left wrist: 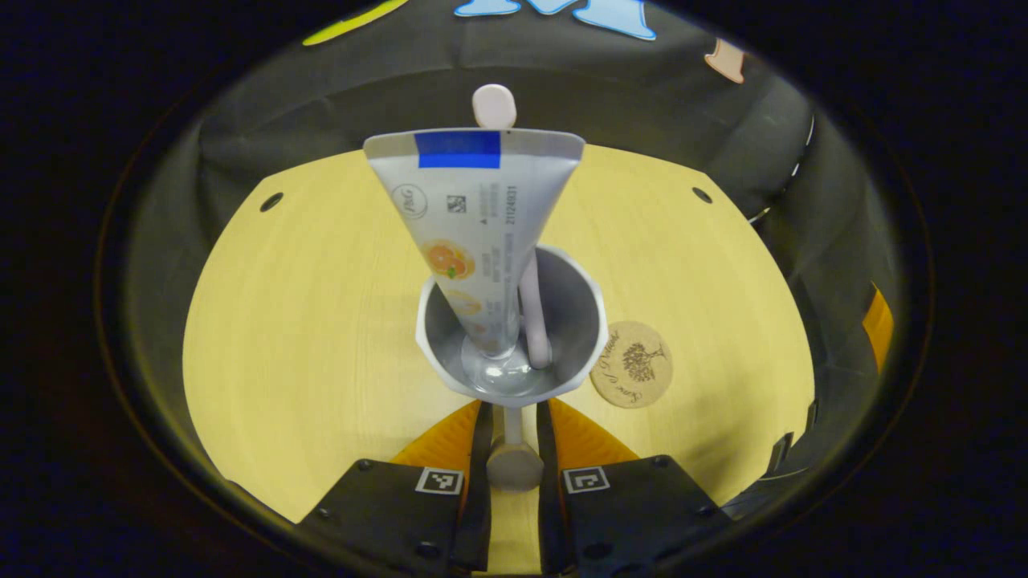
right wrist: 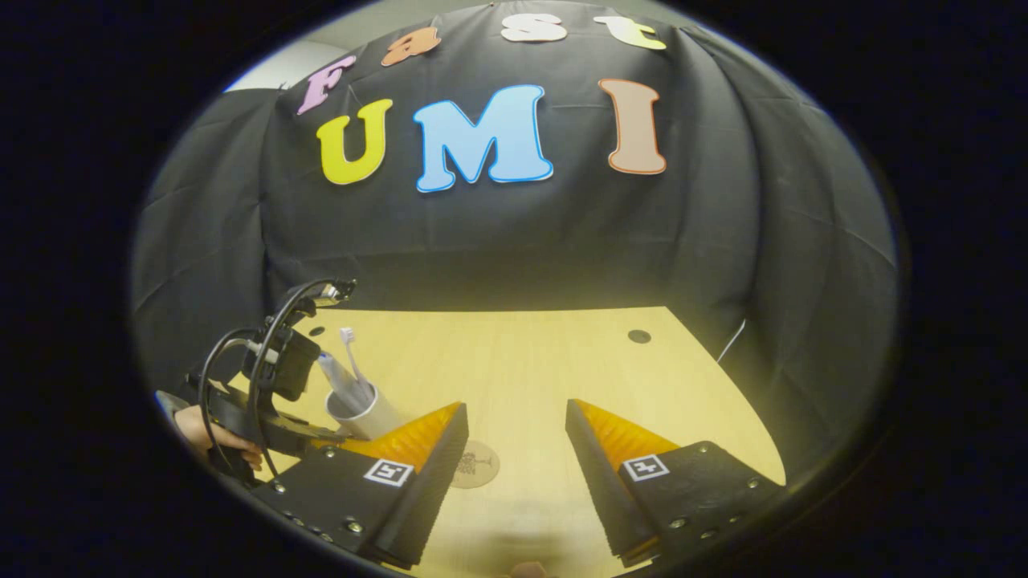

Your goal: Put the toothbrush and toothpaste on the desktop into the cup, then pick up the cup and place it on the coaster on the desktop.

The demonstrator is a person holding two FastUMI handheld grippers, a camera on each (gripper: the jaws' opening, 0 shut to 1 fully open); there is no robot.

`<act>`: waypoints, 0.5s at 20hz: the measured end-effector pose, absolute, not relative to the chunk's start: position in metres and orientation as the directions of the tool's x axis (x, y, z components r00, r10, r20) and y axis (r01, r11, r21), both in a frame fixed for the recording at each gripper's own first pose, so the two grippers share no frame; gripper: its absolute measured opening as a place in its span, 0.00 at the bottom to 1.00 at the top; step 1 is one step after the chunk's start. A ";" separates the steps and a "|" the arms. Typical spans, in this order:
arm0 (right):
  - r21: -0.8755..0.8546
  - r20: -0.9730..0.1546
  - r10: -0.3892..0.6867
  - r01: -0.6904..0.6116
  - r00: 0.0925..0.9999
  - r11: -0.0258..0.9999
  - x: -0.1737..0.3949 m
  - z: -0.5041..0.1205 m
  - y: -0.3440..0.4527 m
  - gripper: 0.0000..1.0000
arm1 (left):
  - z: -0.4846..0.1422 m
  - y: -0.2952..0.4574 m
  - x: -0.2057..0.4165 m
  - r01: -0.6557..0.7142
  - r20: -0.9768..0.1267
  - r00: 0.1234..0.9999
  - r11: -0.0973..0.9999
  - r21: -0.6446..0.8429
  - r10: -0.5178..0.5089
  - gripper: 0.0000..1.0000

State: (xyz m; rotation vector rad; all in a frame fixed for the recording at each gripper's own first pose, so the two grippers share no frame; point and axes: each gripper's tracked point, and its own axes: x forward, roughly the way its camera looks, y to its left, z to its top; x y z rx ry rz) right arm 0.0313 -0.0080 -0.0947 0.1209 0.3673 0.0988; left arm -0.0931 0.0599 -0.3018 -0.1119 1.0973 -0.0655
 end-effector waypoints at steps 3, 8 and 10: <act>0.134 -0.350 0.110 -0.067 0.930 0.989 0.030 -0.095 -0.012 0.80 | -0.301 0.038 -0.096 0.034 -0.884 0.448 0.991 -0.132 -0.133 0.31; 0.146 -0.354 0.095 -0.045 0.930 0.988 0.024 -0.098 -0.022 0.80 | -0.301 0.006 -0.097 0.100 -0.888 0.429 0.986 -0.136 -0.166 0.30; 0.149 -0.355 0.087 -0.035 0.931 0.988 0.022 -0.097 -0.026 0.80 | -0.301 -0.006 -0.097 0.124 -0.890 0.421 0.983 -0.136 -0.176 0.30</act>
